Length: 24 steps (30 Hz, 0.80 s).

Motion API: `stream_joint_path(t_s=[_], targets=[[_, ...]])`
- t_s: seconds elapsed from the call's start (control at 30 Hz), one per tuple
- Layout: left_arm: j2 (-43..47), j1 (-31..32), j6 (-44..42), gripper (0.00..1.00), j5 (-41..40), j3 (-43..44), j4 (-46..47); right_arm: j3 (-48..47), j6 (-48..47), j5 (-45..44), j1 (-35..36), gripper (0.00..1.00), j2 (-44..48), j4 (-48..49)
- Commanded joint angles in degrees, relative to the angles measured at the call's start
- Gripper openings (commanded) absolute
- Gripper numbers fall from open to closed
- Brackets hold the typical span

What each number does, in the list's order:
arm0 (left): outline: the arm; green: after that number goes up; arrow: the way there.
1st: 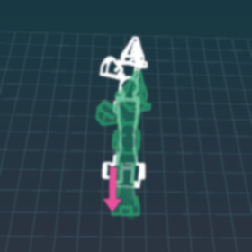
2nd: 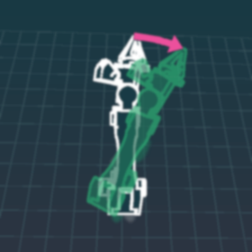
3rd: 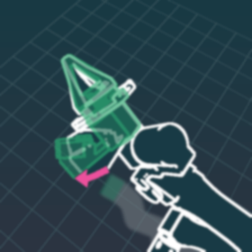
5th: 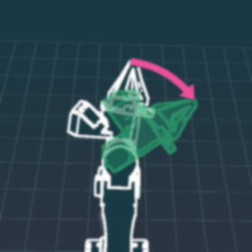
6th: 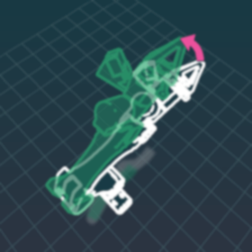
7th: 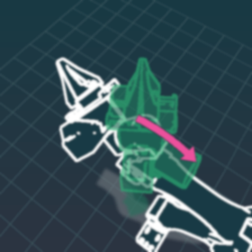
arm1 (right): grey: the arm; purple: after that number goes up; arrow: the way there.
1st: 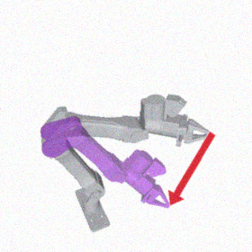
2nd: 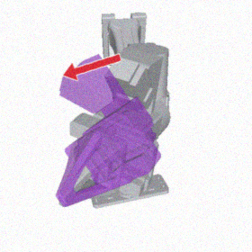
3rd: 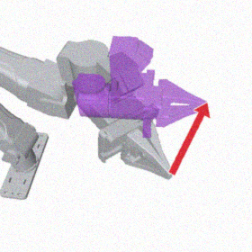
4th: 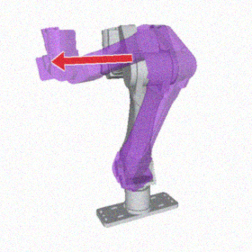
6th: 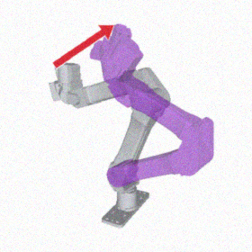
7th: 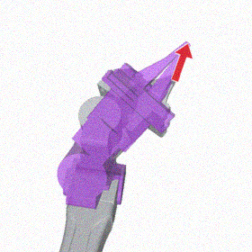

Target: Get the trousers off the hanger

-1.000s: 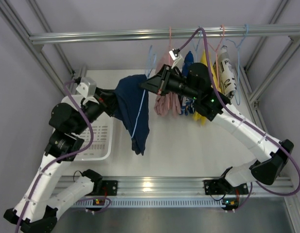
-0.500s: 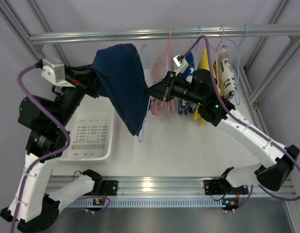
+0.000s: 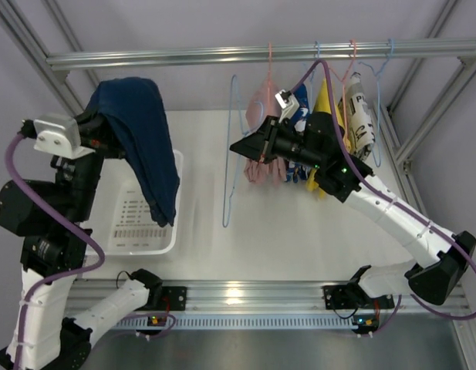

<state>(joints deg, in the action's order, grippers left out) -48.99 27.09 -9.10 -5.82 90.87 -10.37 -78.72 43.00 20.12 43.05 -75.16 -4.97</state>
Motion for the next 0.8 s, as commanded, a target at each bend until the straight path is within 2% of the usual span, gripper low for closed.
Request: stream_joint_path(t_s=[0.0,0.03,0.17,0.27,0.47,0.6,0.77], targets=[[5.46,-0.20,-15.31,0.00,-9.80,-7.53,3.77,-0.30,-1.17,0.53,-0.95,0.00,2.82,3.65],[6.88,-0.20,-17.42,0.00,-13.65,-9.90,4.74,-0.30,-1.25,0.62,-0.95,0.00,2.82,3.65],[12.42,-1.25,-27.08,0.00,-19.38,-21.14,7.38,-0.30,-1.43,0.54,-0.86,0.00,2.73,3.39],[15.41,-1.95,-30.52,0.00,-23.77,-25.46,8.26,-0.38,-1.43,0.62,-0.86,0.00,2.65,3.39],[15.86,-3.88,-34.31,0.00,-30.46,-29.61,6.24,-0.82,-1.43,0.71,-0.86,0.00,2.03,3.39],[16.21,-4.94,-34.31,0.00,-35.91,-32.77,2.64,-1.44,-1.35,0.71,-0.86,0.00,1.42,3.39],[16.65,-6.00,-33.70,0.00,-38.56,-39.71,1.32,-1.70,-1.08,0.89,-0.95,0.00,0.71,3.48]])
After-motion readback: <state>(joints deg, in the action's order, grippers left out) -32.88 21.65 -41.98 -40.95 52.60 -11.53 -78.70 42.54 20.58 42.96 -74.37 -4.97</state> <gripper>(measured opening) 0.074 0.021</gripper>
